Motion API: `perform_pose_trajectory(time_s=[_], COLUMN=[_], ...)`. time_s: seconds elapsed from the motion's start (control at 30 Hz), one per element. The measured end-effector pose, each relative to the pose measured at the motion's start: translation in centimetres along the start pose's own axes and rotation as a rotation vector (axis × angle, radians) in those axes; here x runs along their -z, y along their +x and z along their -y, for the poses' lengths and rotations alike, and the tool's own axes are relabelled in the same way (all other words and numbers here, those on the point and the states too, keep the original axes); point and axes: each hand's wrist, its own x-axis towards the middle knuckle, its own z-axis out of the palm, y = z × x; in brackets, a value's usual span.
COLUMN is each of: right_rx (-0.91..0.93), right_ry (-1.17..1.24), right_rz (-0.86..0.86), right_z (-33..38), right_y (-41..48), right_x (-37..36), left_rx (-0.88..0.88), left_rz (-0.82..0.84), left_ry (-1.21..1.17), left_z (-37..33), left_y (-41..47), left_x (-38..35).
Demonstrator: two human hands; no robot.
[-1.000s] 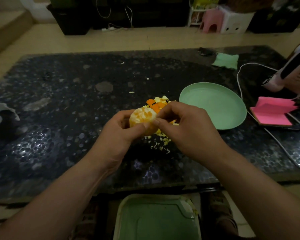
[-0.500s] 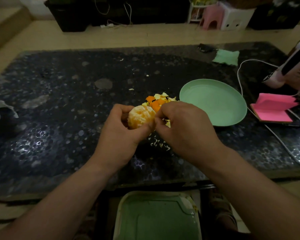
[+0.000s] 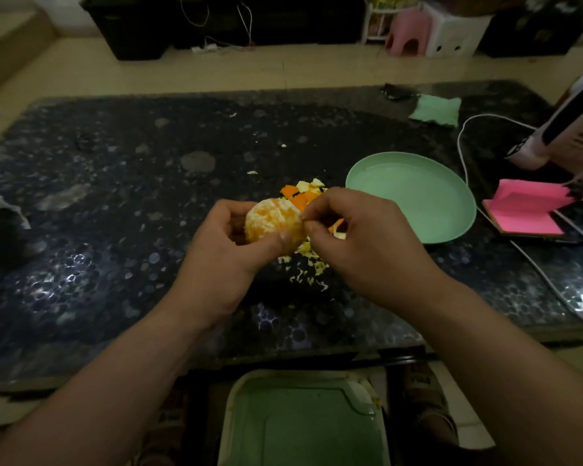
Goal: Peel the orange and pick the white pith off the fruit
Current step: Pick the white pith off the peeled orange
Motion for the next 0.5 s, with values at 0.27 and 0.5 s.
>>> perform_pose_trajectory(time_s=[0.27,0.5], right_rx=[0.116,0.178], right_ry=[-0.256,-0.337], right_rz=[0.012,-0.054], right_z=[0.4,0.5], right_y=[-0.1,-0.2], right_x=[-0.3,-1.1], left_rx=[-0.041,-0.1], left_rz=[-0.002,-0.011], left_ry=[0.139,0.249], left_z=[-0.3,0.2], left_y=[-0.6,-0.7], left_x=[0.2,-0.1])
